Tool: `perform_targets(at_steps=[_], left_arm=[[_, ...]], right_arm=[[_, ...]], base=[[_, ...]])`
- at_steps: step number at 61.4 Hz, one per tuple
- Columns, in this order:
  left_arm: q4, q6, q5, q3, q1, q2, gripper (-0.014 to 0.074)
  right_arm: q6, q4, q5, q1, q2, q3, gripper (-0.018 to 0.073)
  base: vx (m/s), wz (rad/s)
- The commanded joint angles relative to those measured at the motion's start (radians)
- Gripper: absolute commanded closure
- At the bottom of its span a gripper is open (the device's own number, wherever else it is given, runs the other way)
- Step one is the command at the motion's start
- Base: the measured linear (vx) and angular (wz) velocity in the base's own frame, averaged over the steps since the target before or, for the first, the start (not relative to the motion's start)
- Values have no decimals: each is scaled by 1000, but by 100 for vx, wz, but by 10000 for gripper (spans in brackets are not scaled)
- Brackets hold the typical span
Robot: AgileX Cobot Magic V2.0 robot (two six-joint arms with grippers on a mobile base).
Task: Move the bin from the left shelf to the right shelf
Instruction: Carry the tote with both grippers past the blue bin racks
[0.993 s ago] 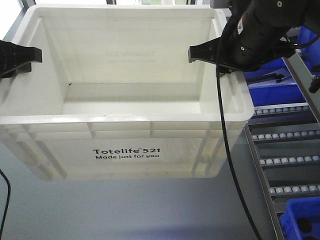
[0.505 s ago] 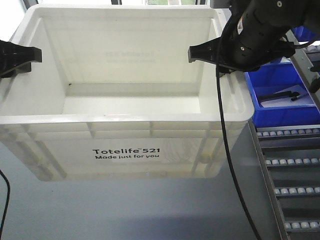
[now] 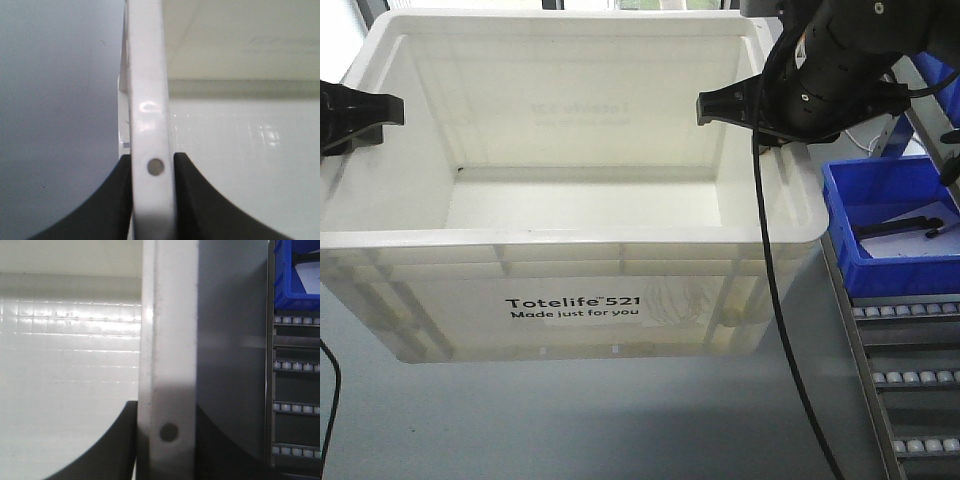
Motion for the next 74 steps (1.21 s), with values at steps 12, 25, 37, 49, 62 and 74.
perform_targets(at_steps=[12, 25, 37, 49, 62, 74], left_arm=[[4, 16, -120, -45, -7, -45, 505], [4, 16, -120, -45, -7, -45, 505], [4, 16, -120, -45, -7, -45, 505], [4, 16, -120, -45, -7, -45, 505], [4, 16, -120, -45, -7, -45, 505], [4, 16, -120, -45, -7, -45, 505]], right_arm=[[-7, -119, -49, -9, -51, -37, 549], [-7, -119, -49, -9, -51, -37, 549], [-7, -119, -49, -9, -51, -37, 549], [-7, -119, -49, -9, -51, -37, 549], [-7, -119, -49, -9, -51, -37, 549], [-7, -119, -49, -9, -51, -37, 549]], base=[[25, 2], [26, 5], [27, 6], [27, 6], [27, 5], [26, 5]])
